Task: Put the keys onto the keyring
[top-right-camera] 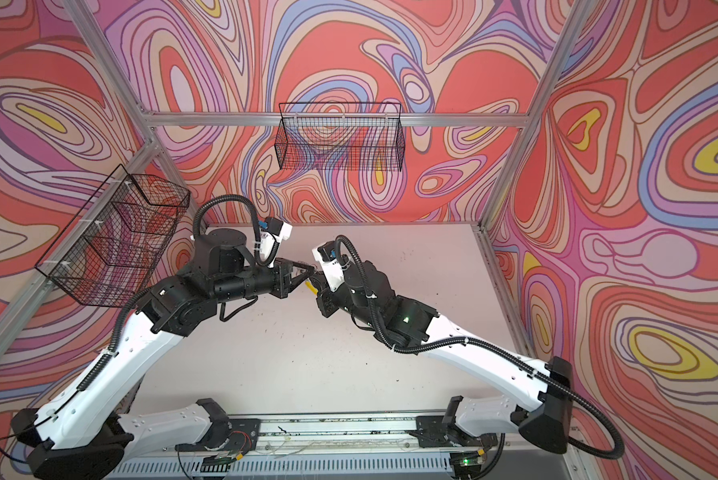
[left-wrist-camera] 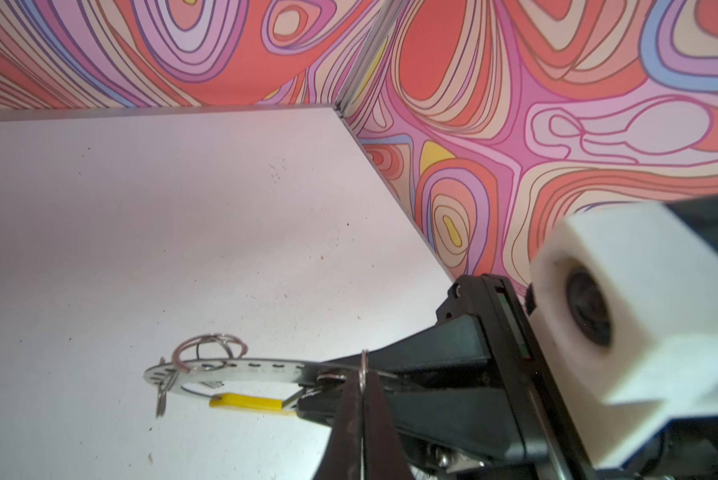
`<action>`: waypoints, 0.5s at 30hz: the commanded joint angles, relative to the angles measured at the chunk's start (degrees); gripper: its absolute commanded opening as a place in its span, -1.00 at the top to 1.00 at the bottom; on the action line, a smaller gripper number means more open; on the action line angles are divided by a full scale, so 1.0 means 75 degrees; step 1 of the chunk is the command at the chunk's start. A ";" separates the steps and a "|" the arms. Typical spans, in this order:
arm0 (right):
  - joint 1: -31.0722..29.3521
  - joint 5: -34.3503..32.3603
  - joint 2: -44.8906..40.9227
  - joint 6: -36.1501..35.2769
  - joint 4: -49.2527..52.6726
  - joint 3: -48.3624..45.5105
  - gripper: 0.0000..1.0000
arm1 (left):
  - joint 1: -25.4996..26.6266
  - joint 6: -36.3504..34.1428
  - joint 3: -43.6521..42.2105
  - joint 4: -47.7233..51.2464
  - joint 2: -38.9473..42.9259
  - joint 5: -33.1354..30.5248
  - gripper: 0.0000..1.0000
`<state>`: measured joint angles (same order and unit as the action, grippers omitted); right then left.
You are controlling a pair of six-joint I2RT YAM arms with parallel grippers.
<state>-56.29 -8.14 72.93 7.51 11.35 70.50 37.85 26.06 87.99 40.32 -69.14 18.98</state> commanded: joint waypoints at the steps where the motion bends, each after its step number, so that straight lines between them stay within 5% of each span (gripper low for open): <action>1: 0.0074 -0.0706 -0.0204 -0.0592 0.0506 -0.0178 1.00 | -0.0162 -0.0890 0.1261 0.2168 -0.0460 0.0209 1.00; 4: 0.0072 -0.0968 -0.0283 -0.0920 0.0753 -0.0163 1.00 | -0.0293 -0.1460 0.2006 0.3734 -0.1048 0.0199 1.00; 10: 0.0076 -0.1497 -0.0164 -0.1498 0.1276 0.0034 1.00 | -0.0312 -0.2194 0.1883 0.4871 -0.1406 0.0635 1.00; 15: 0.0063 -0.0663 0.0298 -0.1693 0.1963 0.0447 1.00 | -0.0311 -0.2592 0.1794 0.5403 -0.1667 0.0855 1.00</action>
<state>-57.49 -9.98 74.52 -3.68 23.00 71.09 36.25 10.83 101.69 66.22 -81.89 25.10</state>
